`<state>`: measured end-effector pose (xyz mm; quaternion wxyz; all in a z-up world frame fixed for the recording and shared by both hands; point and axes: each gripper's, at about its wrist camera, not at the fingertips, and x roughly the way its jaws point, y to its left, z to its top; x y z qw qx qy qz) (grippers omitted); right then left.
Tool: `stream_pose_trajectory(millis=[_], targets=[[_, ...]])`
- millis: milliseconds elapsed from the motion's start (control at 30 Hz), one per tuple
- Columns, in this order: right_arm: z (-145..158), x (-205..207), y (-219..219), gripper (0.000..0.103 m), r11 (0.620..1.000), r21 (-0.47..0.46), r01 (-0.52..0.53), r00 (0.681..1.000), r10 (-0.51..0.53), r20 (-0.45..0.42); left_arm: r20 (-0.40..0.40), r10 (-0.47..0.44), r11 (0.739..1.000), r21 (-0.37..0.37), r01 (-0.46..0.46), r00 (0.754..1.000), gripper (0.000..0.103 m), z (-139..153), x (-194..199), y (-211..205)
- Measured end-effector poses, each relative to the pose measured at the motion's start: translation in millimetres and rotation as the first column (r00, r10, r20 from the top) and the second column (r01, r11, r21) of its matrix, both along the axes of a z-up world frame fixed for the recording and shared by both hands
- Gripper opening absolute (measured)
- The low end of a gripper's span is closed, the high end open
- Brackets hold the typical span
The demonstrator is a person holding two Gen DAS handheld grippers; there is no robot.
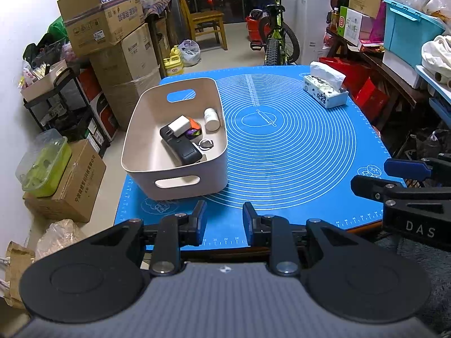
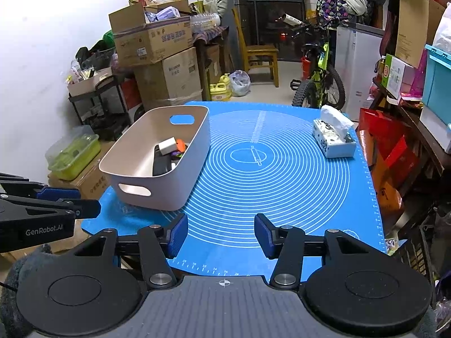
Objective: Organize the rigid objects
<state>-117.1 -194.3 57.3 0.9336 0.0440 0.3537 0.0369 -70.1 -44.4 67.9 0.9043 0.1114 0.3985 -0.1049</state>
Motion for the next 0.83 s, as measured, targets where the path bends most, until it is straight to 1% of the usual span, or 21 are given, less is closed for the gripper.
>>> stream_pose_trajectory(millis=[567,833], targets=[[0.6,-0.9,-0.8,0.062,1.0,0.002,0.002,1.0,-0.002,-0.005,-0.002,0.001,1.0,-0.001,-0.001,1.0,0.029,0.3,-0.4,0.3],[0.4,-1.2,-1.2,0.064,1.0,0.004,0.004,1.0,-0.004,-0.004,-0.02,0.013,1.0,-0.01,-0.013,1.0,0.03,-3.3,-0.1,-0.9]])
